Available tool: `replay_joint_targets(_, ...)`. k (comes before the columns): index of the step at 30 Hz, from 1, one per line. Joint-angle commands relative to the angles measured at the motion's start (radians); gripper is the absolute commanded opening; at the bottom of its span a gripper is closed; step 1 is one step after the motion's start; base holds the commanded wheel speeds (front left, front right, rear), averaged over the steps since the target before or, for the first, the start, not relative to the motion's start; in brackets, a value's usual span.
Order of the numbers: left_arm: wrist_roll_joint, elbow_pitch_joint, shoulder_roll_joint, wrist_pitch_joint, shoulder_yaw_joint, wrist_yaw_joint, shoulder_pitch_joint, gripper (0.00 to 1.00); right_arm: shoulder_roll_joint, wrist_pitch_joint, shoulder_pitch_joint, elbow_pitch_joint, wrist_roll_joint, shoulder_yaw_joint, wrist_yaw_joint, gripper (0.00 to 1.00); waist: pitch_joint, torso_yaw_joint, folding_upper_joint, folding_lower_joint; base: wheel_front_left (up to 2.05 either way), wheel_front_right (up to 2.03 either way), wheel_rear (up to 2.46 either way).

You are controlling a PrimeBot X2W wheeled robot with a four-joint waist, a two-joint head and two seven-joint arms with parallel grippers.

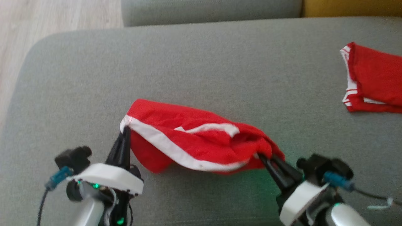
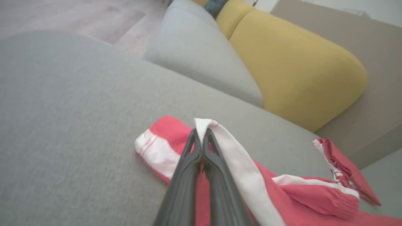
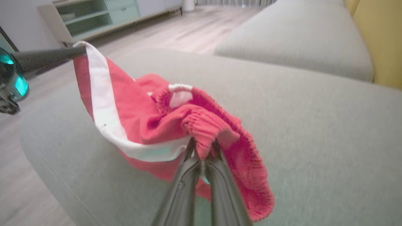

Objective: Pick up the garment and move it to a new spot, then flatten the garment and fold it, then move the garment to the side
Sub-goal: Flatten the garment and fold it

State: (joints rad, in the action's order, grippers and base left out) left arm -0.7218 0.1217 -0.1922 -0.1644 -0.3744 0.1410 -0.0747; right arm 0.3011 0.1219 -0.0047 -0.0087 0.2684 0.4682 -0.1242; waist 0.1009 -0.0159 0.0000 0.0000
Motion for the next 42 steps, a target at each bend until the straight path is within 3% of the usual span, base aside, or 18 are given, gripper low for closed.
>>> replay_joint_targets(1,0.014,-0.054,-0.026,-0.007,0.042,0.006,-0.066,0.0,0.013,0.002,-0.049,-0.058,0.014,0.008,-0.007,0.0,-0.022,-0.011,0.0,0.0,0.0,0.0,0.0)
replay_joint_targets(17,0.108,-0.49,-0.173,0.123,0.11,0.083,-0.244,0.0,0.02,0.069,-0.178,-0.398,0.042,-0.182,-0.007,0.0,-0.117,-0.008,0.0,0.0,0.0,0.0,0.0)
replay_joint_targets(24,0.118,-0.591,-0.224,0.22,0.129,0.096,-0.347,0.0,0.035,0.124,-0.257,-0.448,0.056,-0.228,-0.007,0.0,-0.082,0.0,0.0,0.0,0.0,0.0,0.0)
replay_joint_targets(28,0.085,-0.489,-0.222,0.249,0.143,0.081,-0.436,0.0,0.046,0.135,-0.377,-0.347,0.082,-0.182,-0.007,0.0,-0.026,0.007,0.0,0.0,0.0,0.0,0.0)
replay_joint_targets(32,0.097,-0.305,-0.215,0.232,0.136,0.045,-0.579,0.0,0.04,0.101,-0.572,-0.166,0.081,-0.116,-0.007,0.0,0.045,0.016,0.0,0.0,0.0,0.0,0.0)
replay_joint_targets(37,0.143,-0.061,-0.175,0.176,0.102,0.0,-0.816,0.0,-0.024,-0.014,-0.848,0.119,0.037,-0.068,-0.007,0.0,0.129,0.026,0.0,0.0,0.0,0.0,0.0)
replay_joint_targets(38,0.143,-0.061,-0.175,0.176,0.102,0.0,-0.816,0.0,-0.024,-0.014,-0.848,0.119,0.037,-0.068,-0.007,0.0,0.129,0.026,0.0,0.0,0.0,0.0,0.0)
replay_joint_targets(42,0.194,0.109,-0.139,0.108,0.071,-0.032,-1.008,0.0,-0.09,-0.156,-1.045,0.351,-0.055,-0.083,-0.007,0.0,0.188,0.038,0.0,0.0,0.0,0.0,0.0)
